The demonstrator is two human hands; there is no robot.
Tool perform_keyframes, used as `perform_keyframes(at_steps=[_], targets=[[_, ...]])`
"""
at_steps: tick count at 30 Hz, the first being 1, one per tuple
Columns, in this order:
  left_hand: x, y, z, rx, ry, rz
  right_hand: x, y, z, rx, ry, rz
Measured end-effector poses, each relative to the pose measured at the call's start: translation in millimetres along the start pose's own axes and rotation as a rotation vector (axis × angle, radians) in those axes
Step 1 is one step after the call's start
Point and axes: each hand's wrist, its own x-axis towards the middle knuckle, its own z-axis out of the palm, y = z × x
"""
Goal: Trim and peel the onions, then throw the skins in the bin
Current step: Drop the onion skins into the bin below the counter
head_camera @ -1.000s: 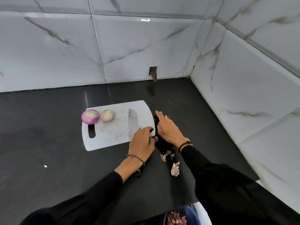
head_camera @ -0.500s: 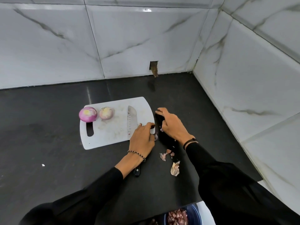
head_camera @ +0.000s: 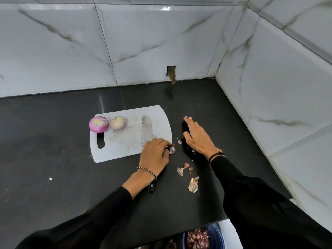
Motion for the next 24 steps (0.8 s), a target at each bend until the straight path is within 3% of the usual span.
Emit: perform_keyframes(at_steps=[3, 8, 11, 14, 19, 24], targets=[[-2, 5, -2, -0.022, -0.078, 0.065, -20, -1, 6, -0.050, -0.013, -0.108], [-6, 8, -2, 0.004, -0.140, 0.134, -48, -5, 12, 0.040, 0.240, -0.224], [-8, 13, -1, -0.009, -0.128, 0.089, -43, -6, 9, 0.017, 0.114, -0.133], [-11, 18, -3, -0.063, -0.228, 0.109, -47, -6, 14, -0.020, -0.042, -0.167], [-18, 15, -3, -0.107, -0.166, 0.060, -71, -5, 23, 0.117, 0.133, -0.222], [-19, 6, -8, -0.104, -0.128, -0.015, -76, -16, 27, 0.044, 0.034, -0.201]])
